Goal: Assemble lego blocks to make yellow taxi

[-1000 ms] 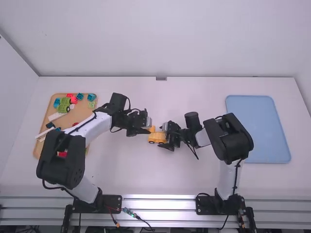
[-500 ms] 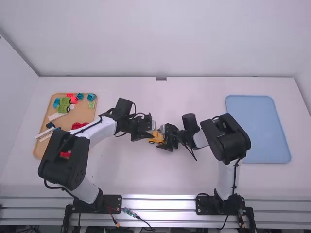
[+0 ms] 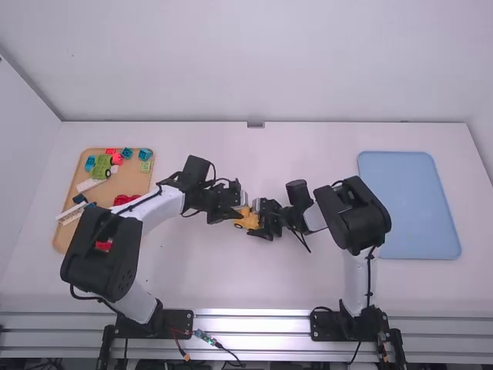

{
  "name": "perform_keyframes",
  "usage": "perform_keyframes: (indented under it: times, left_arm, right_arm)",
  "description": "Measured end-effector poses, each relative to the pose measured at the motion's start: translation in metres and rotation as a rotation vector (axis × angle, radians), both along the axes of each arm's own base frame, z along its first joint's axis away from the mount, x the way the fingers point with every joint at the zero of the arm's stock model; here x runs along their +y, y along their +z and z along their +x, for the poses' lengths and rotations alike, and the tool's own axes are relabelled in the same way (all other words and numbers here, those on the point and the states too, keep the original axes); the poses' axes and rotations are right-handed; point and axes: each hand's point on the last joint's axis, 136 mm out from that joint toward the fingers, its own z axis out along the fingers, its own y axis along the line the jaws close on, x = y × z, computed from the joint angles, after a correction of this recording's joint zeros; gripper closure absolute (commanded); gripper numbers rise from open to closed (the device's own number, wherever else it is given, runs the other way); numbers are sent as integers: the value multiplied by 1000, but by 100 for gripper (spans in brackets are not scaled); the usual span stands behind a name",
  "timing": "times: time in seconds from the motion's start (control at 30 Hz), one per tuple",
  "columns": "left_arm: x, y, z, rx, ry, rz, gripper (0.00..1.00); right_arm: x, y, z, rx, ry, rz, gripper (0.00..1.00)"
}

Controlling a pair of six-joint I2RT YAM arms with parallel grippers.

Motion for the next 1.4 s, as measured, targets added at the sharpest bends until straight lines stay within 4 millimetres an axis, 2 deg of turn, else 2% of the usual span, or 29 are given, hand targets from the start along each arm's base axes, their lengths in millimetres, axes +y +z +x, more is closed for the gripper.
perform_keyframes:
  times: [0.07, 0.23, 0.3, 0.33, 0.37, 0.4, 0.57, 0.87, 1.07, 1.4]
  left_arm:
    - [2, -8, -1, 20, 5, 16, 98]
    - [6, -28, -11, 101, 5, 53, 98]
    - [7, -30, -13, 114, -4, 60, 98]
    - [7, -29, -13, 111, -8, 61, 98]
    - [6, -27, -11, 100, -12, 60, 98]
    - [6, -25, -9, 93, -12, 58, 98]
    - [5, -22, -5, 71, -17, 54, 98]
    - [4, -22, -3, 61, -21, 53, 98]
    - [4, -22, -3, 48, -30, 54, 98]
    - [5, -24, -8, 59, -49, 63, 98]
  right_arm:
    - [1, 0, 2, 0, -1, 2, 30]
    - [1, 2, 6, -22, -7, 7, 31]
    - [0, 3, 7, -28, -12, 10, 31]
    - [-2, 2, 8, -24, -17, 8, 29]
    - [-3, 1, 8, -16, -22, 5, 19]
    - [-5, 1, 9, -11, -27, 4, 14]
    - [-7, 4, 10, -13, -23, 24, 9]
    - [4, 7, -2, 0, 26, 44, 22]
    - [8, 7, -5, 4, 35, 42, 40]
    - [9, 8, -4, 1, 36, 43, 41]
